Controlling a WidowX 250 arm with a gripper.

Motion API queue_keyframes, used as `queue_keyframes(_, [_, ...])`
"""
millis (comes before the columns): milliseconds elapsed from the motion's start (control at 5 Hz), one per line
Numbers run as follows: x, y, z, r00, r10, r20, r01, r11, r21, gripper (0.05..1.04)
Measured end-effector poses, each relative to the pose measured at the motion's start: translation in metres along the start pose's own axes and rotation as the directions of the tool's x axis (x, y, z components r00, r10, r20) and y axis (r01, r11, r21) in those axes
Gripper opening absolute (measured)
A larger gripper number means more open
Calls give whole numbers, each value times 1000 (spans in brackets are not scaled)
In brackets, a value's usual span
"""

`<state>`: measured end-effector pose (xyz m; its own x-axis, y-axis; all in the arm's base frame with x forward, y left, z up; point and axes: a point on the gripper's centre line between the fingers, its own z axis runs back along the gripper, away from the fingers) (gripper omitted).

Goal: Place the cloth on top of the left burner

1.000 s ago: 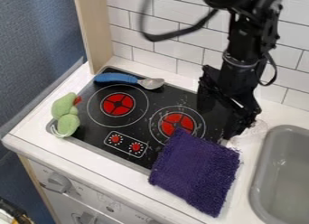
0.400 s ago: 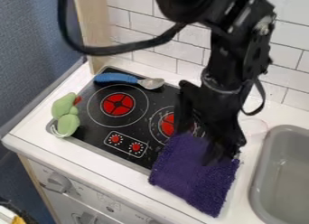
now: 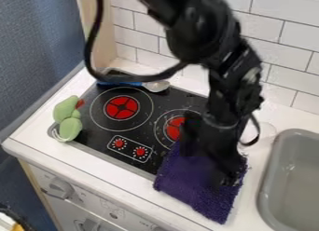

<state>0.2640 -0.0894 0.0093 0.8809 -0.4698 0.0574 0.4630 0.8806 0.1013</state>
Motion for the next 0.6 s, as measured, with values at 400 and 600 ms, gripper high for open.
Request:
queue_keyframes(400, [3, 12, -20, 1000, 13, -19, -13, 1000, 7, 1001])
queue_keyframes(600, [0, 23, -23, 999, 36, -25, -36, 999, 6, 1001])
